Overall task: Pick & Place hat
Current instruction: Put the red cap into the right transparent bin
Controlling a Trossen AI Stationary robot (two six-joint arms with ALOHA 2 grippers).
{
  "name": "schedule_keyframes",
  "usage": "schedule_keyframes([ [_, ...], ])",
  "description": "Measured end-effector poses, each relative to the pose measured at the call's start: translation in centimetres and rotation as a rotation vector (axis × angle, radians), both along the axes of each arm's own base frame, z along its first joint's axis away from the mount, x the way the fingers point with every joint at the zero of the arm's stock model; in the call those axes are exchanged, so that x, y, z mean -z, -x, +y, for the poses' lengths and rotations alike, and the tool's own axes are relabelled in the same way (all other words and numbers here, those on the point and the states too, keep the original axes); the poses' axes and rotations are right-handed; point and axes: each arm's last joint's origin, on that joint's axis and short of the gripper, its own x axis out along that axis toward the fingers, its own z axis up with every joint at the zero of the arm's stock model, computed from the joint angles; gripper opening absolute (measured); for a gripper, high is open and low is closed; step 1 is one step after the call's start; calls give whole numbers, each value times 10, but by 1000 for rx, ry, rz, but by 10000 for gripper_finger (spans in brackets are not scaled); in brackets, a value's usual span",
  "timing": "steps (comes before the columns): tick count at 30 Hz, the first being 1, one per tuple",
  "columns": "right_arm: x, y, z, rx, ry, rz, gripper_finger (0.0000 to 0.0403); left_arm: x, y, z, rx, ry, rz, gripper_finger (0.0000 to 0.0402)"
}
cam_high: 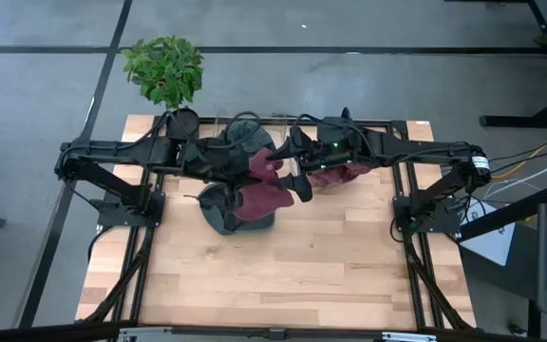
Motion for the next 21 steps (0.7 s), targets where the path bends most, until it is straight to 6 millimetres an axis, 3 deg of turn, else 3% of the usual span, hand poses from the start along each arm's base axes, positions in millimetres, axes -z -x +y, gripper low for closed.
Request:
schedule_keyframes([
  [3,2,0,-1,25,7,19,345,-1,-1,0,2,-1,-16,3],
  [6,5,1,-1,32,7,49,314,-1,-1,0,2,-2,-16,3],
  [10,5,2,-1,32,7,58,230,-1,-1,0,2,-1,-16,3],
  [17,5,2,-1,31,7,58,35,-1,-1,0,-1,5,-16,6],
  [21,6,2,-1,22,6,60,20,0,0,0,-12,1,1,21],
])
